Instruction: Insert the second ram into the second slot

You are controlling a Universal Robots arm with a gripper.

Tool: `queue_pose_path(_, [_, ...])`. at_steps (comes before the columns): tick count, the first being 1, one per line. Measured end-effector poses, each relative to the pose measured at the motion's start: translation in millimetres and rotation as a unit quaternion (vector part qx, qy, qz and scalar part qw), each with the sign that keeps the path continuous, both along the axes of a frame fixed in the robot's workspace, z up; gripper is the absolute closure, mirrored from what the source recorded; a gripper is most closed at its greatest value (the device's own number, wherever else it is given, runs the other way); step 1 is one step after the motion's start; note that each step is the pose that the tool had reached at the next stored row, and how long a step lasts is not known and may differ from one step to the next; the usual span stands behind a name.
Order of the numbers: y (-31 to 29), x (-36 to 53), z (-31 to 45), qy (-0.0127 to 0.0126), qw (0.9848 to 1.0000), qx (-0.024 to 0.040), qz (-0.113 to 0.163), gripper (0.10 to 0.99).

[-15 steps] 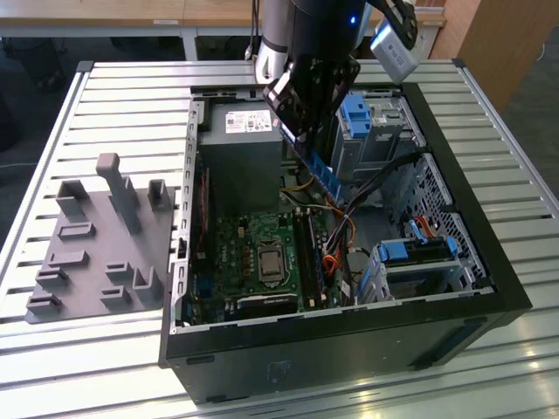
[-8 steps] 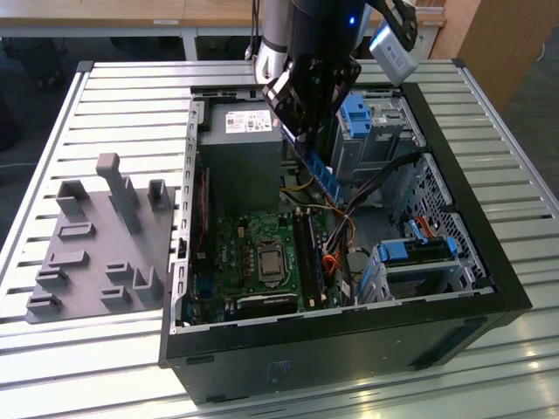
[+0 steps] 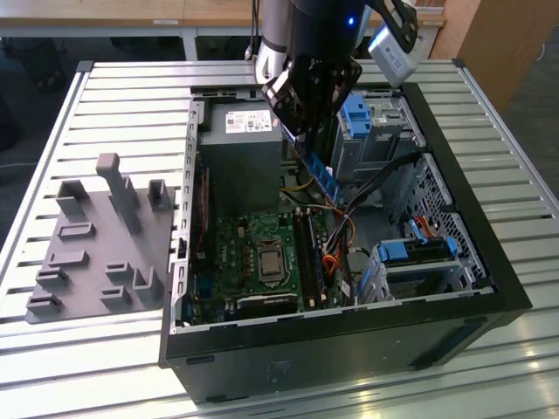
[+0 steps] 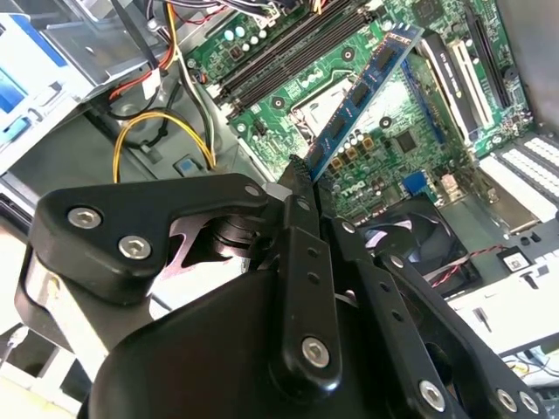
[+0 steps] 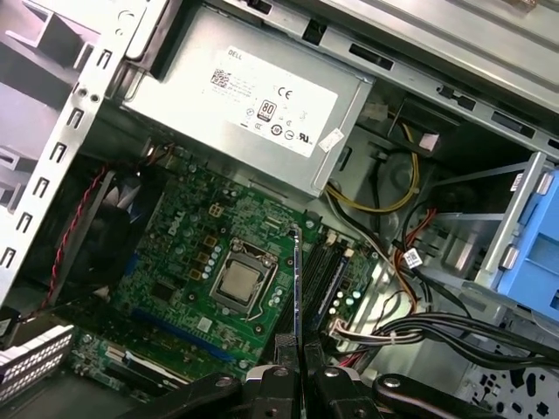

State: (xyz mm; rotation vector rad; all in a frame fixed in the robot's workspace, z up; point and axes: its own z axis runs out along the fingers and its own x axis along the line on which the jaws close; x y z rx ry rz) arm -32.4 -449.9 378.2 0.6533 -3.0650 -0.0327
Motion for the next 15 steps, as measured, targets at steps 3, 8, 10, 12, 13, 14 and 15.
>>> queue_pose_path(3, [0.0,0.0,-0.1,0.0,1.0,-0.0001,-0.006,0.949])
queue_pose_path(8, [0.0,0.0,-0.1,0.0,0.9999,-0.0004,-0.016,0.949])
queue_pose_path(10, [0.0,0.0,-0.2,0.0,0.9998,-0.0004,-0.02,0.949])
queue_pose_path(12, [0.0,0.0,-0.2,0.0,0.9997,-0.0005,-0.024,0.949])
queue_pose_path(13, [0.0,0.0,-0.2,0.0,0.9997,-0.0006,-0.026,0.949])
queue_pose_path(14, [0.0,0.0,-0.2,0.0,0.9996,-0.0006,-0.028,0.949])
queue_pose_path(15, [0.0,0.0,-0.2,0.0,0.9996,-0.0007,-0.03,0.949])
